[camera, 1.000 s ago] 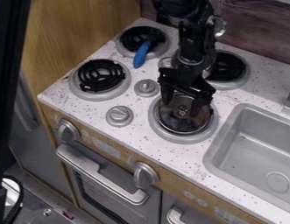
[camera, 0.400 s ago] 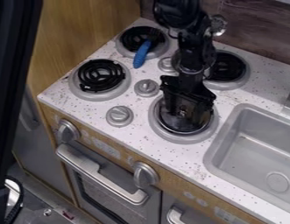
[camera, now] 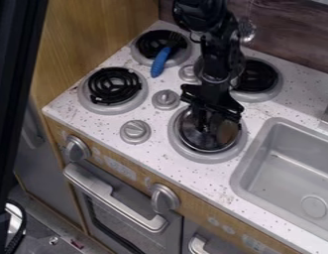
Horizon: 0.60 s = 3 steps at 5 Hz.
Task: Move the pot lid to the bottom left burner
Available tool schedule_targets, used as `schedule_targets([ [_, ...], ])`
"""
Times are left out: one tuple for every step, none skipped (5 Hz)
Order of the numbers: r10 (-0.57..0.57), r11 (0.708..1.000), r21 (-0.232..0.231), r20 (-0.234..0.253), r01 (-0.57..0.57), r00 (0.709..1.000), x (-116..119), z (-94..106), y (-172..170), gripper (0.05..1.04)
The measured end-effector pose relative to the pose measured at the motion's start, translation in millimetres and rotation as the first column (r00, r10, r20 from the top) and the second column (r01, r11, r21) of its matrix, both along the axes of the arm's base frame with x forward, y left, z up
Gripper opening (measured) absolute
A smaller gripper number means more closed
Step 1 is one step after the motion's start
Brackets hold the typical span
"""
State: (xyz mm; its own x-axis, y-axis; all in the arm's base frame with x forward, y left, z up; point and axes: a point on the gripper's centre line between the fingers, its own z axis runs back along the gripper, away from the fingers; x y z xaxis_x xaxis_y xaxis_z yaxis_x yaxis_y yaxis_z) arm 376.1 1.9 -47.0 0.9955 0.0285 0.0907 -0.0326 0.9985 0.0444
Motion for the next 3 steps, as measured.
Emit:
schedule_targets([
  [-0.002,1.0,0.013,-0.012,0.002,1.0,-7.5,0.3,2.7,0.271],
  [0.069,0.995,0.073,-0.012,-0.068,0.998,-11.0,30.3,21.1,0.271],
  [0.148,0.985,0.085,0.022,-0.15,0.989,-4.2,45.3,49.9,0.271],
])
